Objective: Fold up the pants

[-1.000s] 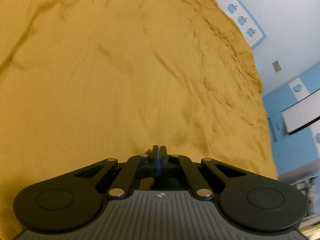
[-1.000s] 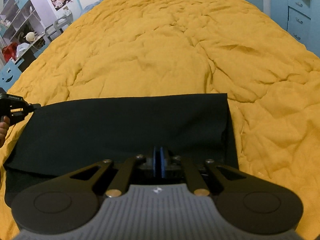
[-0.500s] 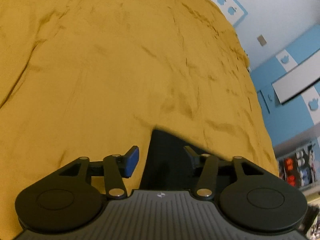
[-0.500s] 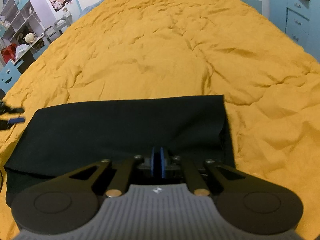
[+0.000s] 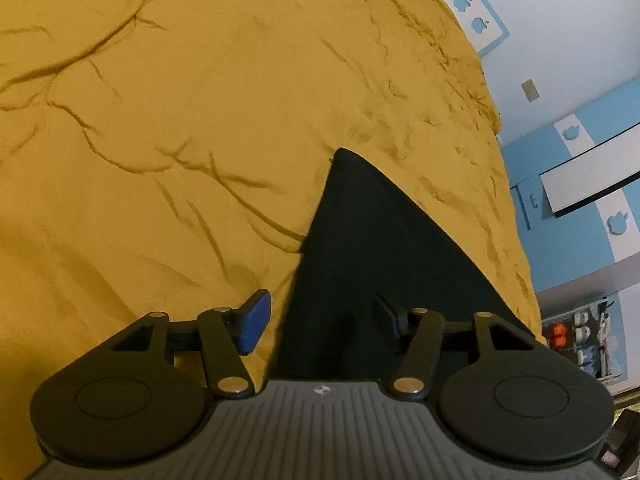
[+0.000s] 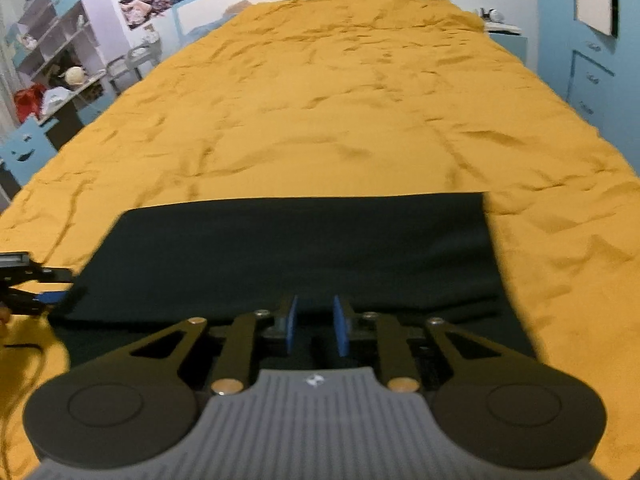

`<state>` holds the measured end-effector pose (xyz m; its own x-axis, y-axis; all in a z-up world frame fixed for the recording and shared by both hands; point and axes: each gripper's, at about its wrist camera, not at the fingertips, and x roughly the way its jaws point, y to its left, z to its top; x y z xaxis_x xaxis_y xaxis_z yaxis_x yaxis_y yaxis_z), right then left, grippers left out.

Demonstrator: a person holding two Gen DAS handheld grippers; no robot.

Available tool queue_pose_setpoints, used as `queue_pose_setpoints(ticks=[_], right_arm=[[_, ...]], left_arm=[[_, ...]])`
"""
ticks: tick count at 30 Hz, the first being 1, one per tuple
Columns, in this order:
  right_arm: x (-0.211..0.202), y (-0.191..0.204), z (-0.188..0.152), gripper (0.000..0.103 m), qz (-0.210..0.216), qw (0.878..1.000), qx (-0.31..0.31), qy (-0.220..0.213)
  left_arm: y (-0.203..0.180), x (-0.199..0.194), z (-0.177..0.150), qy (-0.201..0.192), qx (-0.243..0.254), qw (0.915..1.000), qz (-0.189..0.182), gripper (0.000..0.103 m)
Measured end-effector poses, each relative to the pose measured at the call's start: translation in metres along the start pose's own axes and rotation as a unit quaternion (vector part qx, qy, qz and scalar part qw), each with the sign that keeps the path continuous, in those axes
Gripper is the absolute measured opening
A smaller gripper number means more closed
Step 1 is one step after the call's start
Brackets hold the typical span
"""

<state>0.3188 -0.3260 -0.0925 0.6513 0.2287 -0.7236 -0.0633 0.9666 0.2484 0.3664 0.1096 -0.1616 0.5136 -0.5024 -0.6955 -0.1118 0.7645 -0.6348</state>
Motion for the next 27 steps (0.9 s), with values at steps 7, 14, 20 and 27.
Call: queue_pose_setpoints(ticks=[7, 14, 20, 27], right_arm=[[0.026, 0.071, -0.013, 0.003, -0.011, 0.997, -0.072, -0.013], [0.059, 0.076, -0.035, 0.000, -0.038, 0.994, -0.097, 0.031], [0.034, 0.055, -0.025, 0.000, 0.006, 0.999, -0.047, 0.012], [-0.020, 0.010, -0.011, 0.000, 0.030, 0.999, 0.025, -0.029]], left_arm=[[0.000, 0.006, -0.001, -0.006, -0.015, 0.9998, 0.008, 0.015], [-0.014, -0.008, -0.005, -0.044, -0.008, 0.9987, -0.024, 0.009], [-0.076, -0.031, -0.009, -0.085, 0.044, 0.9946, -0.041, 0.008], [-0.181, -0.034, -0.034, -0.096, 0.137, 0.9855, -0.030, 0.008]])
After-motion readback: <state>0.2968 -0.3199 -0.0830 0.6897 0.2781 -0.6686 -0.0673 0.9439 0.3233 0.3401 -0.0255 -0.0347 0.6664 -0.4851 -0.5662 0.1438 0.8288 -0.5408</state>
